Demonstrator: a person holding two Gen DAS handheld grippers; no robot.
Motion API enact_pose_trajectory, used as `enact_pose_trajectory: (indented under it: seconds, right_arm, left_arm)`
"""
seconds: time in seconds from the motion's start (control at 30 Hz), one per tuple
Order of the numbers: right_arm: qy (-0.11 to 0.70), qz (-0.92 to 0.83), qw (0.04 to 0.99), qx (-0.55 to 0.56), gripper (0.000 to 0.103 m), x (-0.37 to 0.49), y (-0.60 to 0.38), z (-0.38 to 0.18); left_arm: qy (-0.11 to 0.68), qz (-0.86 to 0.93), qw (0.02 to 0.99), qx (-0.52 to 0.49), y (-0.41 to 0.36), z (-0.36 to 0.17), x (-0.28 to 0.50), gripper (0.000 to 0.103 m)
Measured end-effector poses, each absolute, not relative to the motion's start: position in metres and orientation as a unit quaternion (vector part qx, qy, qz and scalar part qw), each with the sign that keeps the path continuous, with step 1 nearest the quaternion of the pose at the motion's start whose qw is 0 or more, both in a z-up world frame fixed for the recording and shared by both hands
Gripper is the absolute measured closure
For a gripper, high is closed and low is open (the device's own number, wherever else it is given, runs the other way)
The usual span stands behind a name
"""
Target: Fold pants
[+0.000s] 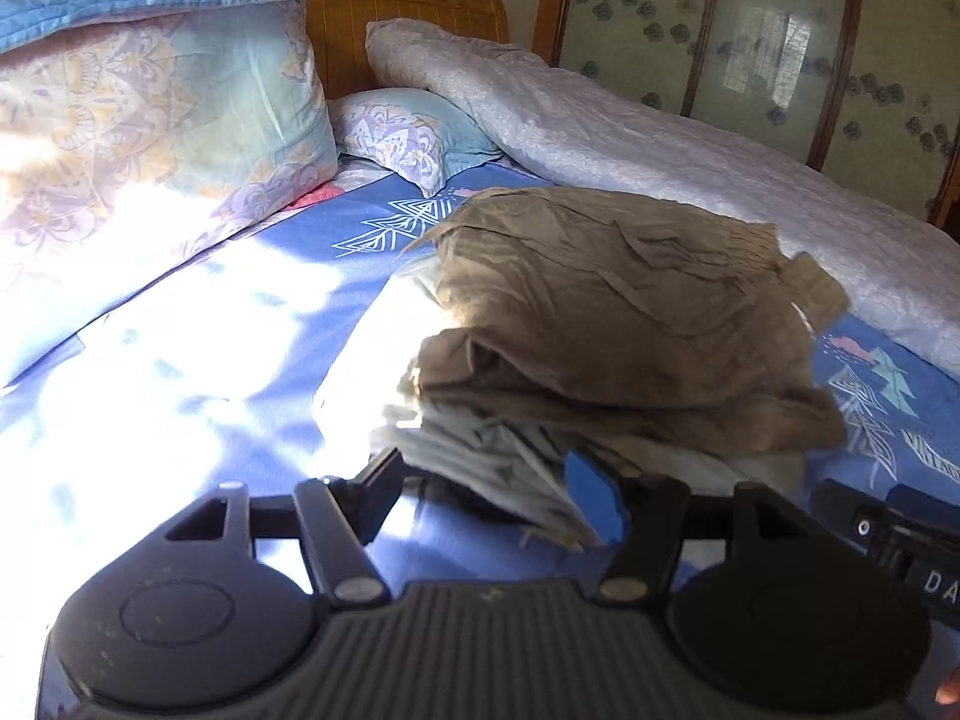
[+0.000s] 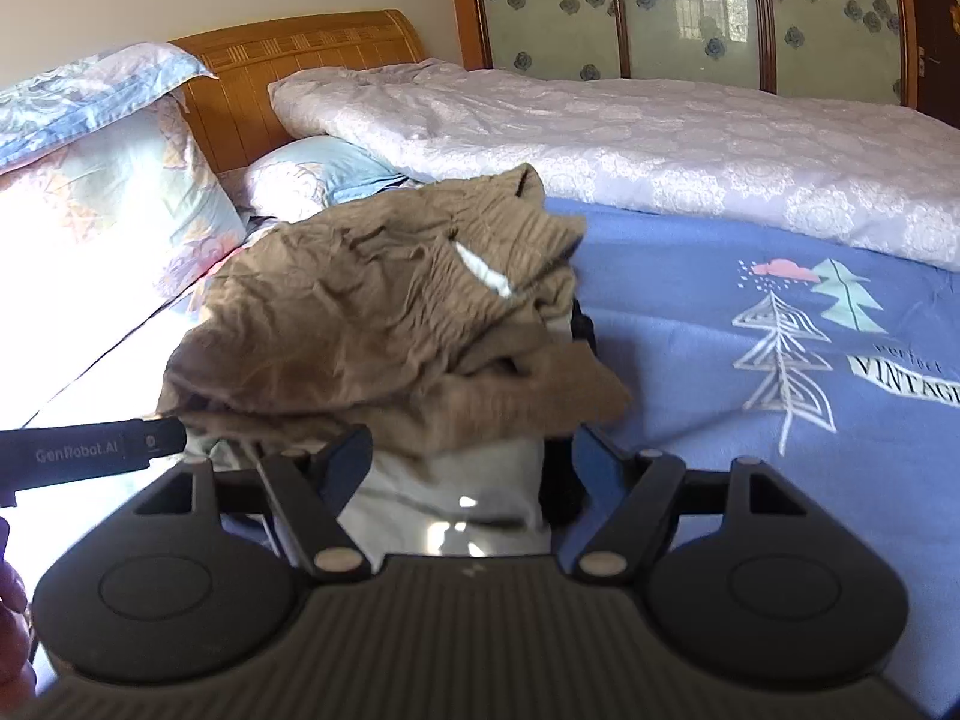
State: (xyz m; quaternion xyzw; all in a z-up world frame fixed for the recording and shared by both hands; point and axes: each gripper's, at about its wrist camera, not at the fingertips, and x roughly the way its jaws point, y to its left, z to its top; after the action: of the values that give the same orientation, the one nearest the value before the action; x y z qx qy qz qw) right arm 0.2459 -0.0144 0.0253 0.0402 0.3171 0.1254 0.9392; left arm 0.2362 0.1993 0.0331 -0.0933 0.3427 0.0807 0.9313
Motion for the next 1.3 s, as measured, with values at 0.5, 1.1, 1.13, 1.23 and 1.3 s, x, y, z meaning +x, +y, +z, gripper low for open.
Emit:
enact_pose_trajectory:
  seconds: [0.5, 1.1, 1.13, 1.23, 1.3]
  right_arm:
    - [0.303, 0.139, 0.940, 0.073, 0.011, 0.063, -0.075, 0.046]
    - [0.364, 0.094, 0.923, 0.085, 0.006, 0.026, -0.068, -0.004]
    - [0.365, 0.094, 0.922, 0.085, 0.006, 0.026, -0.067, -0.005]
    - [0.369, 0.094, 0.921, 0.085, 0.006, 0.026, -0.066, -0.007]
    - [0.367, 0.093, 0.922, 0.085, 0.006, 0.026, -0.066, -0.007]
  left_arm:
    - [0.334, 0.021, 0.942, -0.013, 0.105, 0.049, 0.037, 0.008]
    - [0.401, 0.053, 0.915, 0.000, 0.101, 0.003, 0.017, 0.000]
    - [0.400, 0.057, 0.915, 0.000, 0.101, 0.002, 0.018, 0.000]
    - [0.397, 0.062, 0.916, 0.004, 0.101, 0.002, 0.019, 0.000]
    - [0.394, 0.062, 0.917, 0.008, 0.099, 0.002, 0.018, 0.000]
